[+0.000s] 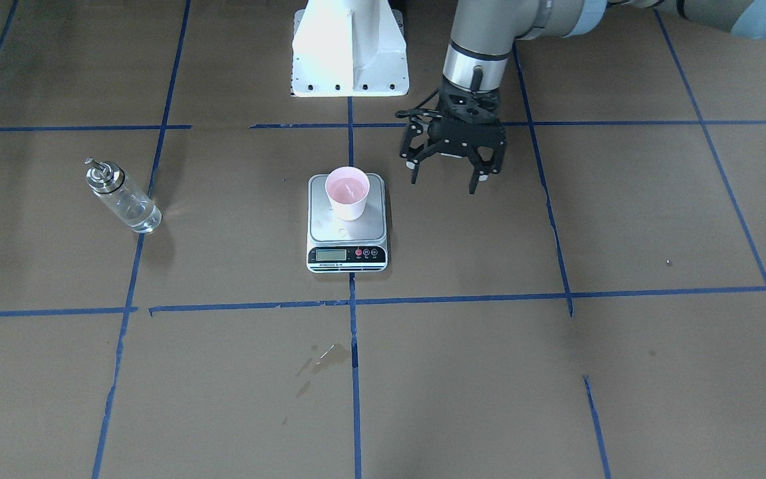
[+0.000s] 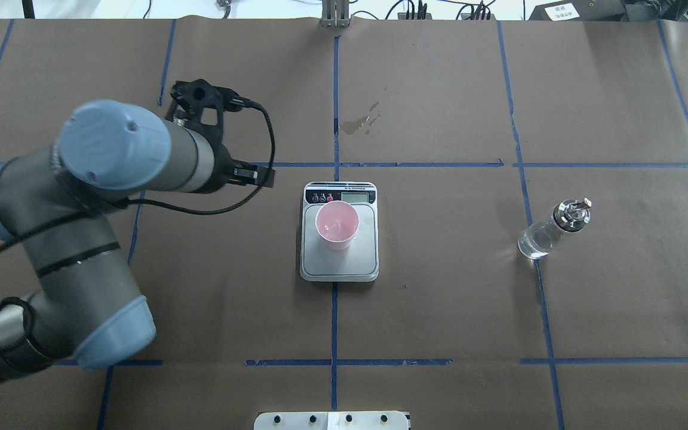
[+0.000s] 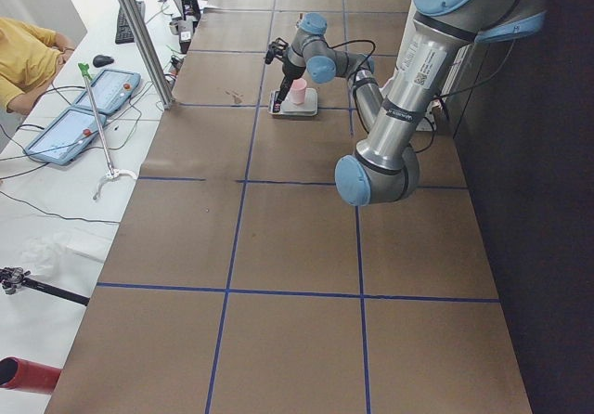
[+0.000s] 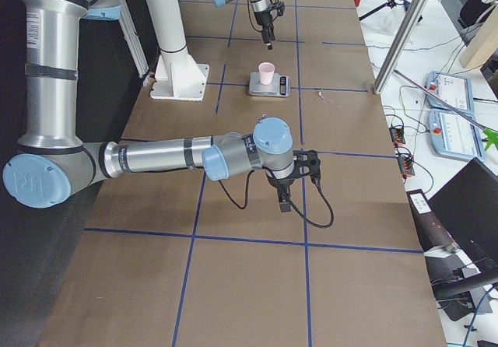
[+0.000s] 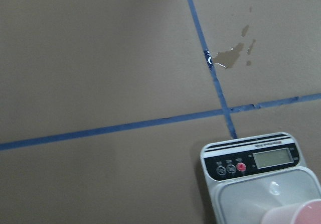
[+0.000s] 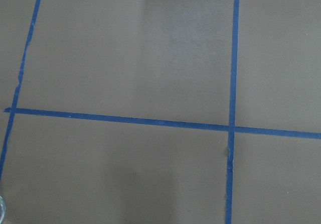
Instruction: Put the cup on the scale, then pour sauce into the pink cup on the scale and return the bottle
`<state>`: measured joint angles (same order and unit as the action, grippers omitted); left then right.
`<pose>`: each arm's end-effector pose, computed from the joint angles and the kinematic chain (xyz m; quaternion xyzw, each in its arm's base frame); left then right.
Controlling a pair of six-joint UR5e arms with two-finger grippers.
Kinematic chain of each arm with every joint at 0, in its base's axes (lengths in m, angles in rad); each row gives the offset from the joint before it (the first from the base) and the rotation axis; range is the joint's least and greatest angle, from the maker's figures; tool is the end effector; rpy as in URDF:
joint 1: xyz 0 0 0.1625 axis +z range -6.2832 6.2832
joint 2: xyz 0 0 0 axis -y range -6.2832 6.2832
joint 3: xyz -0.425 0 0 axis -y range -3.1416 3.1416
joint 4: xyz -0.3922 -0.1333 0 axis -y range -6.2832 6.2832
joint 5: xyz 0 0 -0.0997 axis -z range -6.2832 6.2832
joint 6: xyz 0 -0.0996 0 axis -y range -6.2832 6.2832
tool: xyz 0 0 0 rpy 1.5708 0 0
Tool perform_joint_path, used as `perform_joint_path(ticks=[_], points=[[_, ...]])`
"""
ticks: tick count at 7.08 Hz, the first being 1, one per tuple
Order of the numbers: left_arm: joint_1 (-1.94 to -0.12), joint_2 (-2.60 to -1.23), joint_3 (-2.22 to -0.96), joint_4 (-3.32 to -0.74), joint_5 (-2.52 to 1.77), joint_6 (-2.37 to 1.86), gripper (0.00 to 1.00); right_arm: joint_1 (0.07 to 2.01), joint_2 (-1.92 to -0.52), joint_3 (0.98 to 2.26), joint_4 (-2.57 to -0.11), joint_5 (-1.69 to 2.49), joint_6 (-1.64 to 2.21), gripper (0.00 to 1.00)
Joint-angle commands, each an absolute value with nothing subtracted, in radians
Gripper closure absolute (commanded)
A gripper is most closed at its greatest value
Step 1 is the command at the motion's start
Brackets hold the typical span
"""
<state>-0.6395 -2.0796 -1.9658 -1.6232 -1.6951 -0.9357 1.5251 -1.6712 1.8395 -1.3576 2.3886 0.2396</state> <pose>0.3995 -0.4479 0.2010 0.2289 0.4019 0.0266 0.8862 0.0395 -0.4642 0.5458 0.1167 -0.4112 0.0122 0.9040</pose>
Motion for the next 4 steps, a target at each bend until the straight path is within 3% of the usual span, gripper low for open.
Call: perform_joint_path(ticks=[1, 3, 4], points=[[-0.826, -1.969, -1.982, -1.626, -1.782, -0.675, 0.0, 1.517, -1.671, 1.9, -1.359, 2.404, 0.337, 0.0], [-0.961, -1.872, -1.967, -1.629, -1.897, -0.646, 0.0, 1.503, -1.671, 1.955, -1.359, 2.456, 0.427, 0.0], [-0.986, -1.82, -1.888, -1.632, -1.905, -0.644, 0.0, 1.491, -1.671, 1.979, -1.361, 2.457, 0.458, 0.0]])
